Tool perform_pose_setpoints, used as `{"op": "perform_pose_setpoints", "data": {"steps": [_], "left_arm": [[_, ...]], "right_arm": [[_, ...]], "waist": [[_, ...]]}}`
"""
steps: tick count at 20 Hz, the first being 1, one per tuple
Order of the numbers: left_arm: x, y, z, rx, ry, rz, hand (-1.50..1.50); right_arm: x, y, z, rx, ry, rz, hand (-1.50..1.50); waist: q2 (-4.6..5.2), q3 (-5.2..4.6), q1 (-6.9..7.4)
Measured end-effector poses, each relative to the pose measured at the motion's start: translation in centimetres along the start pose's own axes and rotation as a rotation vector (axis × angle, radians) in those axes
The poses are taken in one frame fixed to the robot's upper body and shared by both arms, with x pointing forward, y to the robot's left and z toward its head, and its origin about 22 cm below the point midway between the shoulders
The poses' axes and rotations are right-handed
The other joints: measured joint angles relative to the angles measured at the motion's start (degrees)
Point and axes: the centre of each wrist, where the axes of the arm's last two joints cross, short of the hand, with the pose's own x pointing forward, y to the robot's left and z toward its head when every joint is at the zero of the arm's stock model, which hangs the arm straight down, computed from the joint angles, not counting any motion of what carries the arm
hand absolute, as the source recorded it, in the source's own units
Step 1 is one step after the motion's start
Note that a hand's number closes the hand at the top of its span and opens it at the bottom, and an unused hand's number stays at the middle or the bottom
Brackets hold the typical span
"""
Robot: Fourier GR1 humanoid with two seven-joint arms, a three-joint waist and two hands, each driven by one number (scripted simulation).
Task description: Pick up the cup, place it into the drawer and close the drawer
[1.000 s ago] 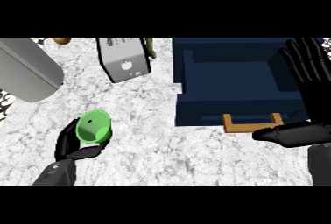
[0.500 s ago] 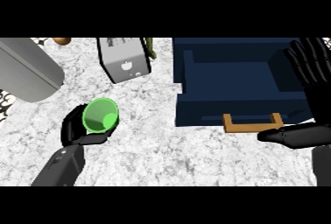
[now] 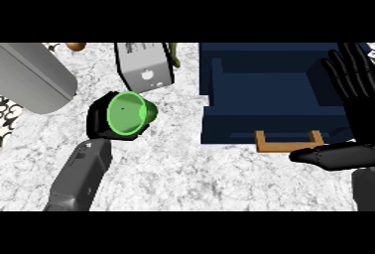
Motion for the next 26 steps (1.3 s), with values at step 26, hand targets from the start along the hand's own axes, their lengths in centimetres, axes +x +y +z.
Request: {"op": "perform_pose_setpoints", "data": {"steps": [26], "left_arm": [[14.2, -22.4, -19.0, -0.214, 0.109, -0.128, 1.50]], "right_arm": [[-0.5, -0.4, -0.8, 0.001, -0.013, 0.003, -1.50]], "waist": [[0.69, 0.07, -2.81]]}}
